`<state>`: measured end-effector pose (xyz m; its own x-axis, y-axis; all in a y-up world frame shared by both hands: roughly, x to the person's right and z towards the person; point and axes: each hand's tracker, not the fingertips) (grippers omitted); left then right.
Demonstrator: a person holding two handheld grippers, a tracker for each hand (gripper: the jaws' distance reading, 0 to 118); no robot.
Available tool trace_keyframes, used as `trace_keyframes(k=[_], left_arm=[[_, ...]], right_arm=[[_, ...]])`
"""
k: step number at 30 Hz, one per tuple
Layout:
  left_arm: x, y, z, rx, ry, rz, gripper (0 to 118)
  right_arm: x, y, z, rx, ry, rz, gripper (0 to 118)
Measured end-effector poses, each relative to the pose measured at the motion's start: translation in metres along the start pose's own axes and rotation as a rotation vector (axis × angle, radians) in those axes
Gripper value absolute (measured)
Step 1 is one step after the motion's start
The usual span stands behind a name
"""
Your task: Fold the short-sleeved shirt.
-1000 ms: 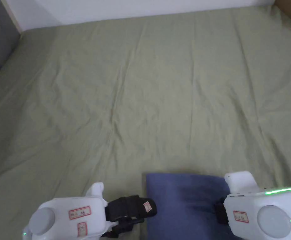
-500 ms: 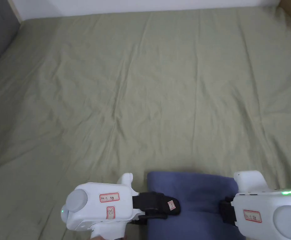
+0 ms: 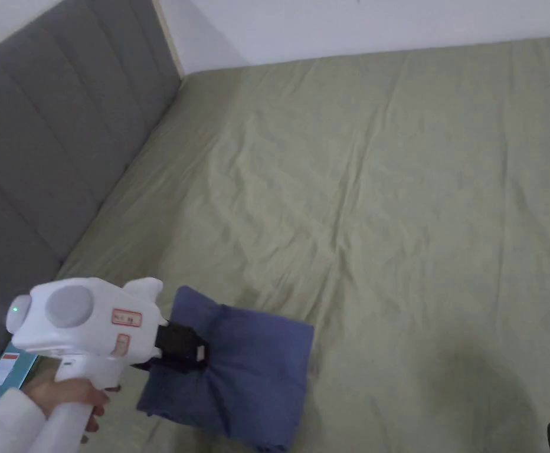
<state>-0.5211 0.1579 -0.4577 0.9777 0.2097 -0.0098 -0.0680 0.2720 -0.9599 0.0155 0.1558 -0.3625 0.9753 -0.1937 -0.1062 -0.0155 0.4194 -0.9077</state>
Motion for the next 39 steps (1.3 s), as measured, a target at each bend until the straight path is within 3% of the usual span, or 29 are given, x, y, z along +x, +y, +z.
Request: trace_keyframes(k=[5,8,9,11,14,17,19,20,22,23,28,32,36,39], left_arm=[[-0.052,0.024,0.015,-0.048,0.415,-0.101,35],[-0.076,0.030,0.010,-0.041,0.491,-0.094,36],[-0.081,0.029,0.007,-0.032,0.506,-0.090,41],[-0.087,0.024,0.000,-0.024,0.521,-0.097,70],[-0.090,0.026,0.009,-0.041,0.625,-0.008,79],[-0.090,0.025,0.040,0.114,0.533,0.128,97],[-0.080,0.021,0.059,0.173,0.454,0.209,92],[-0.072,0.019,0.066,0.198,0.429,0.238,75],[-0.056,0.012,0.080,0.263,0.367,0.250,18],[-0.042,0.008,0.085,0.299,0.342,0.241,2],[0.045,-0.026,0.106,0.464,0.125,0.185,0],[0.122,-0.052,0.111,0.560,0.061,0.114,0],[0.179,-0.068,0.106,0.650,0.127,0.032,0],[0.227,-0.079,0.107,0.747,0.145,-0.048,0]], right_arm=[[-0.001,-0.004,0.000,-0.026,0.000,-0.028,1],[0.000,-0.003,0.000,-0.035,-0.017,-0.030,1],[0.000,-0.003,0.000,-0.036,-0.019,-0.034,1],[0.001,-0.001,0.000,-0.037,-0.016,-0.041,1],[-0.002,0.001,0.000,-0.045,-0.019,-0.036,1],[0.007,0.000,-0.006,-0.055,-0.009,-0.025,1],[0.003,0.000,-0.006,-0.059,0.000,-0.018,1],[0.003,-0.001,-0.006,-0.057,0.002,-0.016,1],[0.001,-0.001,-0.004,-0.052,0.014,-0.016,1],[0.000,-0.001,-0.002,-0.047,0.023,-0.016,1],[0.002,0.004,0.015,0.019,0.065,-0.019,1],[0.011,0.009,0.028,0.064,0.100,-0.037,1],[0.012,0.015,0.043,0.117,0.147,-0.052,1],[0.007,0.025,0.064,0.211,0.144,-0.012,1]])
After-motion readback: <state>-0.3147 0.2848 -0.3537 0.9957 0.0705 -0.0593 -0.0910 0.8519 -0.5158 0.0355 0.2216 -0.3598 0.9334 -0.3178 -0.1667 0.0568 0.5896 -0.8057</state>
